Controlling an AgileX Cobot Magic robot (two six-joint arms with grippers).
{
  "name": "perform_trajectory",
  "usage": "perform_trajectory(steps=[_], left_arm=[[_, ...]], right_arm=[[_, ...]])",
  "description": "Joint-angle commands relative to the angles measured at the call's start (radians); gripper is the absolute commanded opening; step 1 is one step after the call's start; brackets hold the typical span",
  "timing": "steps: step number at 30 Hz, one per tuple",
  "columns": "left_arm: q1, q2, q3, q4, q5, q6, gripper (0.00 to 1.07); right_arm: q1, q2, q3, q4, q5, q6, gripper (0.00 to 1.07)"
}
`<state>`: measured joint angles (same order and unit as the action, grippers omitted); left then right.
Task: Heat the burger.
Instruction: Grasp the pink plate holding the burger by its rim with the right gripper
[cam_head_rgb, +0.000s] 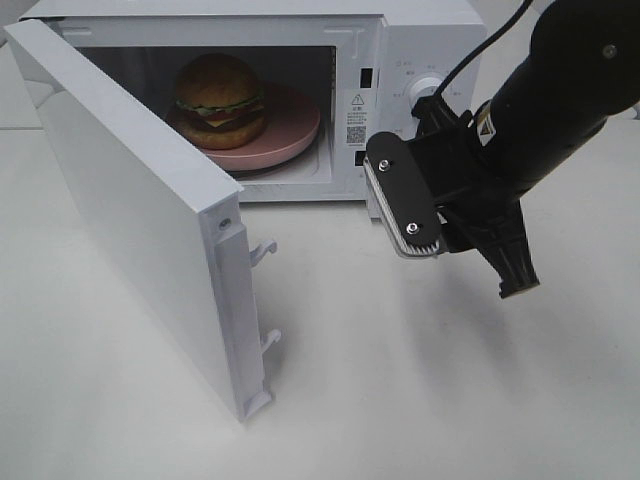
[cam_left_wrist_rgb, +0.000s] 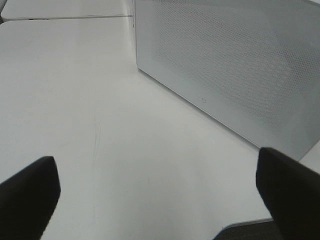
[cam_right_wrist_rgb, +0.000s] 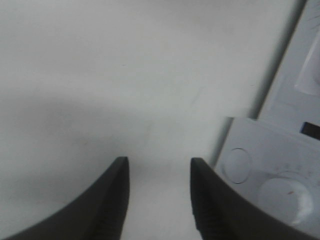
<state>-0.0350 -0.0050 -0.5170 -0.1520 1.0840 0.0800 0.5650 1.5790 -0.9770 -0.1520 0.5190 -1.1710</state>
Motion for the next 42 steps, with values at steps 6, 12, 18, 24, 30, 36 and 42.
perform_trajectory(steps=[6, 12, 18, 24, 30, 36, 42], left_arm=[[0.0, -0.005, 0.0, 0.0, -0.013, -0.004, 1.0], [0.0, -0.005, 0.0, 0.0, -0.013, -0.004, 1.0], [0.0, -0.005, 0.0, 0.0, -0.013, -0.004, 1.0], [0.0, -0.005, 0.0, 0.0, -0.013, -0.004, 1.0], [0.0, -0.005, 0.0, 0.001, -0.013, -0.004, 1.0], [0.0, -0.005, 0.0, 0.0, -0.013, -0.004, 1.0], [0.0, -0.005, 0.0, 0.0, -0.013, -0.004, 1.0]], right_arm=[[-0.007, 0.028, -0.006, -0.023, -0.126, -0.008, 0.89], [-0.003, 0.094, -0.057, -0.021, -0.172, -0.007, 0.89], [-0.003, 0.158, -0.142, -0.021, -0.192, -0.001, 0.88], [-0.003, 0.203, -0.19, -0.021, -0.218, 0.006, 0.87], [0.005, 0.242, -0.23, -0.02, -0.264, 0.019, 0.87], [0.023, 0.264, -0.256, -0.023, -0.289, 0.062, 0.87], [0.044, 0.309, -0.3, -0.022, -0.297, 0.121, 0.87]])
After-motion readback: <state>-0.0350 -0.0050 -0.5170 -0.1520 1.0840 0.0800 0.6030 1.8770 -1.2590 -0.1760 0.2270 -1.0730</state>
